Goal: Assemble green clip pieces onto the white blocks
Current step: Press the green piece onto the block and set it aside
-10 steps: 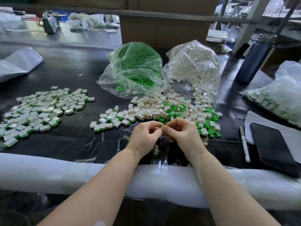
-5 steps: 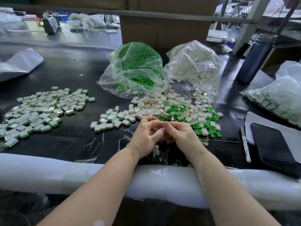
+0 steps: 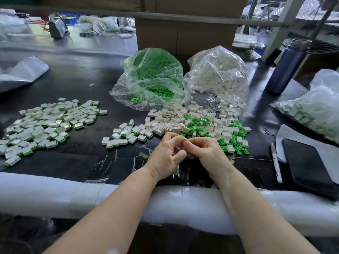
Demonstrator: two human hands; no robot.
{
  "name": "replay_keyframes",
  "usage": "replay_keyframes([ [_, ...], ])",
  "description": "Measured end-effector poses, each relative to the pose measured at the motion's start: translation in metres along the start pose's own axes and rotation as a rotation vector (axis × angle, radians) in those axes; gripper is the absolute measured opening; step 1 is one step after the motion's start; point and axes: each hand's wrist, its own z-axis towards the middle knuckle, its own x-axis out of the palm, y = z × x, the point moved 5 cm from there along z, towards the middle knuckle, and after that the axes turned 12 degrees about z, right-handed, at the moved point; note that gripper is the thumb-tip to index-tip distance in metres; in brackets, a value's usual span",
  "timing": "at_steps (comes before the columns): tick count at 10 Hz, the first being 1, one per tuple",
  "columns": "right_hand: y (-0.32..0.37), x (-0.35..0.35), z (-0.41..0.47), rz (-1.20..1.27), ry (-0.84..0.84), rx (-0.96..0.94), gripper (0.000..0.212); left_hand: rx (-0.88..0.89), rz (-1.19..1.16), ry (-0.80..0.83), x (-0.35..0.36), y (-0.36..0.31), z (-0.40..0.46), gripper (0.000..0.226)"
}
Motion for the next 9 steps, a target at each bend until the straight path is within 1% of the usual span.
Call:
replay_keyframes([
  [1, 0.0006, -0.0007, -0.0008, 0.026, -0.002, 0.0, 0.01, -0.01, 0.02, 0.013, 0.0009, -0.0021, -0.0006, 0.017],
  [9, -0.0008, -0.0027, -0.0014, 0.061, -0.026, 0.013, 0.011, -0.029, 0.07, 0.042, 0.0053, 0.0057, 0.0009, 0.018],
])
